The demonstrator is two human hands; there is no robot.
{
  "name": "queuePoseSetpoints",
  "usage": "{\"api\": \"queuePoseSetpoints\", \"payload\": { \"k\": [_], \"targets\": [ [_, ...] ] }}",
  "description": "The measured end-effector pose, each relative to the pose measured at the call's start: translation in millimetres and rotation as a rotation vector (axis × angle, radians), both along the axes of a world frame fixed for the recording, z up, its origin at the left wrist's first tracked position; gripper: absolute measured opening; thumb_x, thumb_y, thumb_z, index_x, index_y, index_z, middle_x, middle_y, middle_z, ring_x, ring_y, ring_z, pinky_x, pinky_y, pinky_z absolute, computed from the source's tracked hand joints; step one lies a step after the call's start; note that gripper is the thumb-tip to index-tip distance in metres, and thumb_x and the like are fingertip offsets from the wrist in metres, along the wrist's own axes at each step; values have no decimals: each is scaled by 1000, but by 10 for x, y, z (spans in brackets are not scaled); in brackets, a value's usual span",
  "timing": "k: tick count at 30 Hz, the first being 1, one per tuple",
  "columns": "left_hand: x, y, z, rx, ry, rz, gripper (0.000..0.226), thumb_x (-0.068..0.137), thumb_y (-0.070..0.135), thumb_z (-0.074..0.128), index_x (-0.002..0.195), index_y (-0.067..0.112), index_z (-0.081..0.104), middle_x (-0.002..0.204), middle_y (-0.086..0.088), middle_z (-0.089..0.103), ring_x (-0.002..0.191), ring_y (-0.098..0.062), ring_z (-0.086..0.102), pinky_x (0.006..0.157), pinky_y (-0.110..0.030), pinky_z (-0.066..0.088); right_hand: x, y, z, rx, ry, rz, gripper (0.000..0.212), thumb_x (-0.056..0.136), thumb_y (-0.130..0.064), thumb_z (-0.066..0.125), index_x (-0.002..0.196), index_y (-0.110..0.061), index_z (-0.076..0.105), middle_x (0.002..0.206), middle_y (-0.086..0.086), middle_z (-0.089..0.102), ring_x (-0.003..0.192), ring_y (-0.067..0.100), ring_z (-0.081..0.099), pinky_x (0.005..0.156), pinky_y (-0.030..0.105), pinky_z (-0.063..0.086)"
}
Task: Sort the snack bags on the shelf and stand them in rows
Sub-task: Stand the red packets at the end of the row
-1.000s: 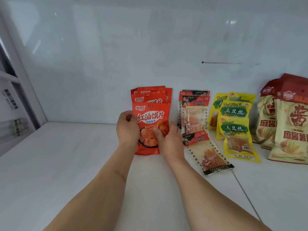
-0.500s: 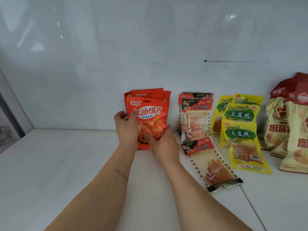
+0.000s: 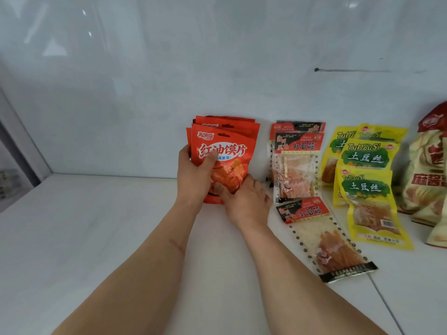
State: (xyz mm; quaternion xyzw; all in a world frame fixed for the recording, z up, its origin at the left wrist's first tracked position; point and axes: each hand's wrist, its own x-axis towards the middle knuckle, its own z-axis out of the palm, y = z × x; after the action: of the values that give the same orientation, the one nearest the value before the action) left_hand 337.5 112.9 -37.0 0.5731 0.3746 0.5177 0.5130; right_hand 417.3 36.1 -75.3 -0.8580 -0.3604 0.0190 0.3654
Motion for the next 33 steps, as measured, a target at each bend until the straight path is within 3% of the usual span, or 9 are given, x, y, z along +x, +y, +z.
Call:
{"api": "queuePoseSetpoints", "payload": {
  "k": [3, 7, 10, 13, 20, 28, 33],
  "targets": [
    [-16, 14, -40, 13, 37, 0, 50, 92, 42, 68, 133, 25, 47, 108, 16, 60, 88, 6, 61, 70, -15, 49, -7, 4, -10, -5, -4, 1, 82, 82, -75, 52, 139, -16, 41, 142, 8, 50, 134, 30, 42, 110, 45, 27],
    [-2, 61, -86, 46, 67, 7, 44, 93, 39, 67, 131, 24, 48, 116, 11, 63, 98, -5, 64, 74, -15, 49, -7, 9, -15, -8, -10, 3, 81, 83, -74, 53, 138, -16, 41, 141, 8, 51, 133, 30, 42, 109, 45, 28],
    [3, 65, -119, 51, 80, -6, 46, 94, 38, 66, 134, 21, 48, 116, 11, 62, 91, 5, 61, 69, -7, 45, -13, 7, -18, -35, -27, 3, 82, 83, -74, 52, 139, -15, 40, 142, 9, 50, 133, 30, 42, 109, 45, 28],
    [-2, 60, -118, 58, 88, -2, 47, 94, 39, 66, 134, 21, 47, 115, 11, 61, 88, 8, 59, 68, -8, 44, -14, -2, -2, -31, -16, 6, 83, 82, -74, 53, 138, -15, 41, 141, 9, 50, 132, 31, 43, 109, 45, 29],
    [-45, 48, -67, 36, 82, 7, 53, 91, 46, 66, 135, 22, 48, 119, 10, 63, 104, -11, 65, 89, -31, 56, 8, -33, 51, 36, 69, 38, 93, 71, -76, 64, 137, -15, 42, 136, 8, 55, 129, 31, 46, 106, 47, 36],
    [-126, -68, -16, 30, 131, 30, 51, 94, 47, 63, 136, 22, 46, 121, 8, 60, 102, -11, 60, 86, -30, 51, -55, -176, 95, 64, 110, 84, 88, 70, -69, 72, 131, -13, 44, 128, 11, 56, 123, 31, 48, 101, 47, 43],
    [-215, -102, -35, 19, 193, 95, 60, 93, 50, 60, 142, 20, 43, 139, -1, 55, 122, -21, 59, 99, -43, 53, -153, -310, 127, 91, 97, 78, 87, 75, -63, 72, 136, -11, 41, 132, 13, 52, 125, 32, 46, 100, 44, 45]
  ]
}}
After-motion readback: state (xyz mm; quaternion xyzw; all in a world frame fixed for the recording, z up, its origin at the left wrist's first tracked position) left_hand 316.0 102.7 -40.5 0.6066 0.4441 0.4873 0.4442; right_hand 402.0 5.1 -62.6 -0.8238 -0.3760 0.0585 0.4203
